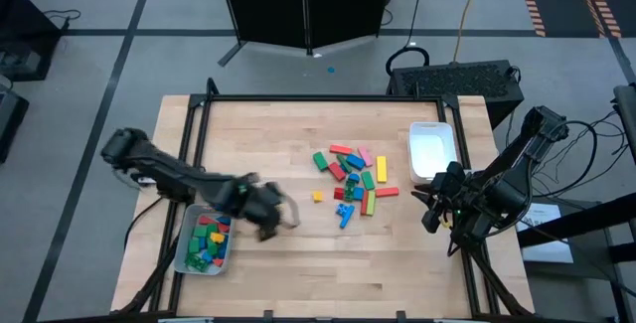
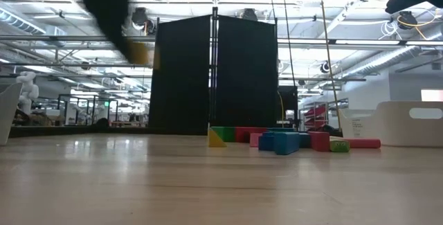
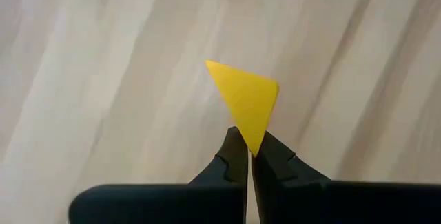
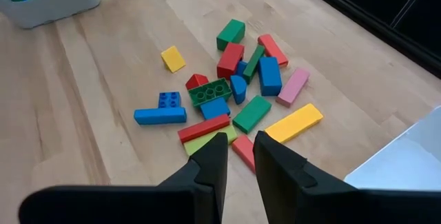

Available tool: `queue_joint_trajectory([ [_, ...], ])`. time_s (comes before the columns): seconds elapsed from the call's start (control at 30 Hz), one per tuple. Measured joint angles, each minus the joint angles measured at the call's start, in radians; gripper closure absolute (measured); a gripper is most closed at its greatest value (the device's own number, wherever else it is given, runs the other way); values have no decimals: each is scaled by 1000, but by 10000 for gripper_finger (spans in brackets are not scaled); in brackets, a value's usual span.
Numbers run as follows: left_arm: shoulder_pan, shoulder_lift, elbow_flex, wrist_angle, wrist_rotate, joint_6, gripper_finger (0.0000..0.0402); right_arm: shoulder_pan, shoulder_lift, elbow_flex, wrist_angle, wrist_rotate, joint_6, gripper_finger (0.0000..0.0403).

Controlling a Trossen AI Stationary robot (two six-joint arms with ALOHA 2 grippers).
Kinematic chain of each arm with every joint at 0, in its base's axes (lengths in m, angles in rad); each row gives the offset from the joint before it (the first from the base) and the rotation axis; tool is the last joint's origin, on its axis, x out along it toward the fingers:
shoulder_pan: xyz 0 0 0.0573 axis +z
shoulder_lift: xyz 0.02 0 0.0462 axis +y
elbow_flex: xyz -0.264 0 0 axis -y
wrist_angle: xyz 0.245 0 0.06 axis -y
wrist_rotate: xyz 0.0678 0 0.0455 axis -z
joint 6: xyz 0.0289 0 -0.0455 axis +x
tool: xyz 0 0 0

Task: Sort blocks by size
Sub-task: Put the yellow triangle block into the gray bin

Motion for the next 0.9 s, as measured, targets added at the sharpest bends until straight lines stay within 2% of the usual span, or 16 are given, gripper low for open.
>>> queue_joint_trajectory([
  [0.13,-158,-94,0,-235,57,-289,401,0,0,0,0,0,-15,335],
  [0.23,-290,-141,0,-324,116,-492,402,0,0,0,1,0,-22,335],
  [0.47,-507,-160,-12,-347,190,-823,399,0,0,0,2,-1,-26,335],
  [0.57,-546,-150,-16,-347,223,-879,380,0,0,0,3,-2,-31,335],
  [0.7,-555,-145,-16,-340,283,-899,334,0,0,0,5,-3,-43,335],
  [0.9,-547,-145,-16,-350,276,-900,256,0,0,0,7,-3,-45,335],
])
